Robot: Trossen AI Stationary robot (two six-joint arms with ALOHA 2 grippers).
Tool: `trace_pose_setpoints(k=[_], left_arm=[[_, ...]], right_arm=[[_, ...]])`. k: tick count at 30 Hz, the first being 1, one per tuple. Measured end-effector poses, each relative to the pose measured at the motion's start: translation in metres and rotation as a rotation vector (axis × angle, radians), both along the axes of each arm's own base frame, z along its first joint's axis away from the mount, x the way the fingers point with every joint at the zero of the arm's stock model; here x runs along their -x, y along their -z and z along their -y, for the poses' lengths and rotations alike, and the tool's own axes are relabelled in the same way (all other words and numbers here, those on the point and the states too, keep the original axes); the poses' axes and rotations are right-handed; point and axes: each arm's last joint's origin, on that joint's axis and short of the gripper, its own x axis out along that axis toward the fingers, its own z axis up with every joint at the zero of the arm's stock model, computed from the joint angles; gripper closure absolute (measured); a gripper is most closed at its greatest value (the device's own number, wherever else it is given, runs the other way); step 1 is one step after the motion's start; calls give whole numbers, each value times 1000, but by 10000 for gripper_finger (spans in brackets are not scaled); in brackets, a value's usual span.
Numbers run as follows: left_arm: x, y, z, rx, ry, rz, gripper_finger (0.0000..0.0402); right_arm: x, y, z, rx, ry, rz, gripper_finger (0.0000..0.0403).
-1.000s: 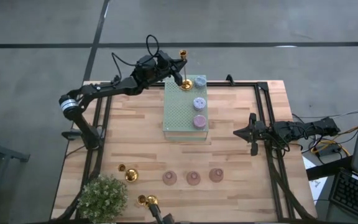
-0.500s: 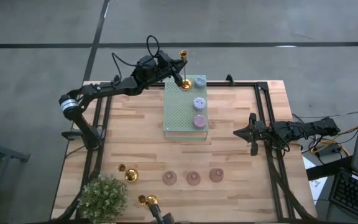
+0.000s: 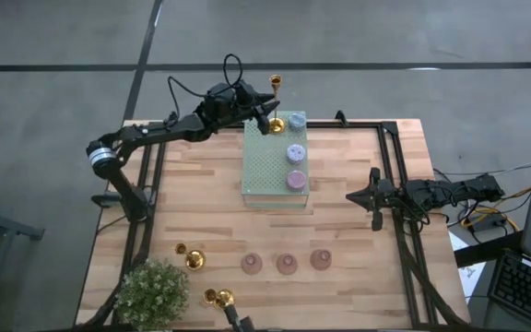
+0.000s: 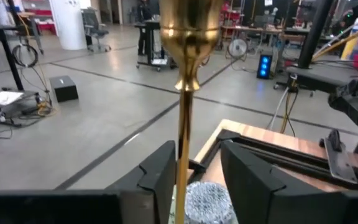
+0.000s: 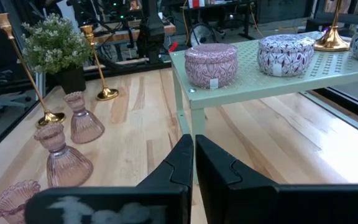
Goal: Pick & Place candle stick holders
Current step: Put the bottom gold candle holder on the shelf aligned with the other gold candle holder
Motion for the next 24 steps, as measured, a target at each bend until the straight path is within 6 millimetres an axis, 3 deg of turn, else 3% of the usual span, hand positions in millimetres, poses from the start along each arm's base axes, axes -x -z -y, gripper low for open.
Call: trace_pose_setpoints(k=[12, 24], left_arm=[[38, -25, 31, -42, 167, -229, 234], [105, -47, 94, -48, 398, -433, 234]], right_arm=[[0, 0, 0, 0, 0, 1, 390], [0, 0, 0, 0, 0, 1, 390]])
